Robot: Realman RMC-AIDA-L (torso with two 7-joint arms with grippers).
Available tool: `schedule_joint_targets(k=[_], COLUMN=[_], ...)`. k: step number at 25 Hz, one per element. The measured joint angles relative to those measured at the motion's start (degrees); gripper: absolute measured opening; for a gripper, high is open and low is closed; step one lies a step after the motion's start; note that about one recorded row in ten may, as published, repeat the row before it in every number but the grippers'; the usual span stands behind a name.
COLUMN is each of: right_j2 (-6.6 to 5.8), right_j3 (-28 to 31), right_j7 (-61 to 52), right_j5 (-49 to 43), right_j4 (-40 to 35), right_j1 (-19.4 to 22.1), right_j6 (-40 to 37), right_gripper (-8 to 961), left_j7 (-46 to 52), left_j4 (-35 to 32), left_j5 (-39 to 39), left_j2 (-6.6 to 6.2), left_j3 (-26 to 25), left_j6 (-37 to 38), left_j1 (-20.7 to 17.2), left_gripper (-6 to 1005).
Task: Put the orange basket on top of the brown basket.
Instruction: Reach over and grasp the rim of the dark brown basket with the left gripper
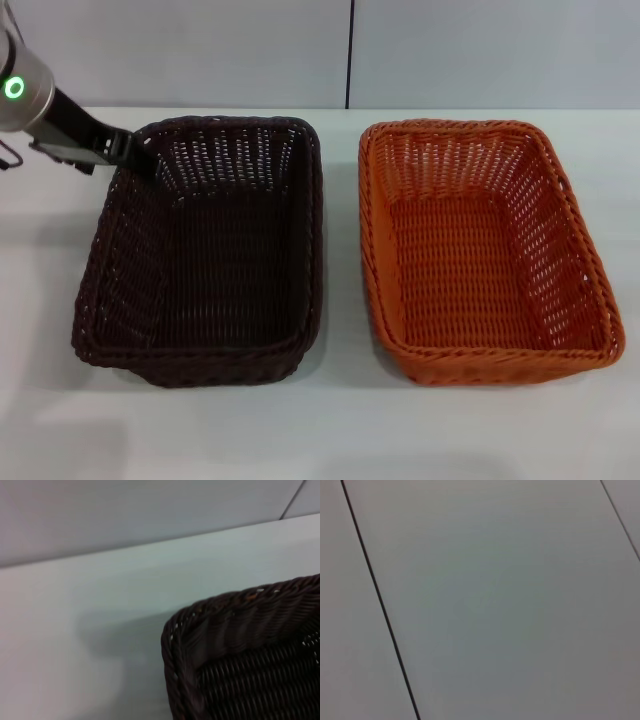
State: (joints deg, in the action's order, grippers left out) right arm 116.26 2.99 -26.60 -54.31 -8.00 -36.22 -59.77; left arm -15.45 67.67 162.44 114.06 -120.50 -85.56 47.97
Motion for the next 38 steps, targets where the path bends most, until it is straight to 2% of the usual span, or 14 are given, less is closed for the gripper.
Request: schedule_joint_targets(k=[2, 5, 14, 29, 36, 38], right_j2=[-0.06, -0.16, -0.17, -0.17, -0.59, -0.68], right_j3=[-0.1, -0.4, -0.5, -0.4, -0.4, -0.4], right_j7=[0.0, 0.0, 0.0, -0.1, 0.1, 0.1], right_j5=[0.0, 0.0, -0.3, -0.5, -0.5, -0.5], right_j4=[0.0, 0.0, 0.2, 0.1, 0.3, 0.3], right_j1=[-0.1, -0.4, -0.7, -1.6, -2.1, -2.3], right_j6=[0.0, 0.0, 0.1, 1.9, 2.3, 2.3], right_gripper=[708, 708, 708, 707, 707, 707], left_j7=[0.1, 0.2, 0.3, -0.3, -0.3, -0.3], left_j4=[-0.1, -0.2, -1.2, -7.5, -8.2, -8.2], left_j5=[0.0, 0.1, 0.2, 0.1, -0.2, -0.2], left_j2=[0.28, 1.36, 2.05, 2.82, 2.63, 2.63], left_j3=[-0.6, -3.1, -3.9, -3.6, -4.6, -4.6], left_j6=[0.0, 0.6, 2.2, 5.5, 6.1, 6.1], left_j1=[-0.2, -1.8, -4.3, -4.4, -5.0, -5.0], left_gripper=[758, 750, 725, 684, 665, 599])
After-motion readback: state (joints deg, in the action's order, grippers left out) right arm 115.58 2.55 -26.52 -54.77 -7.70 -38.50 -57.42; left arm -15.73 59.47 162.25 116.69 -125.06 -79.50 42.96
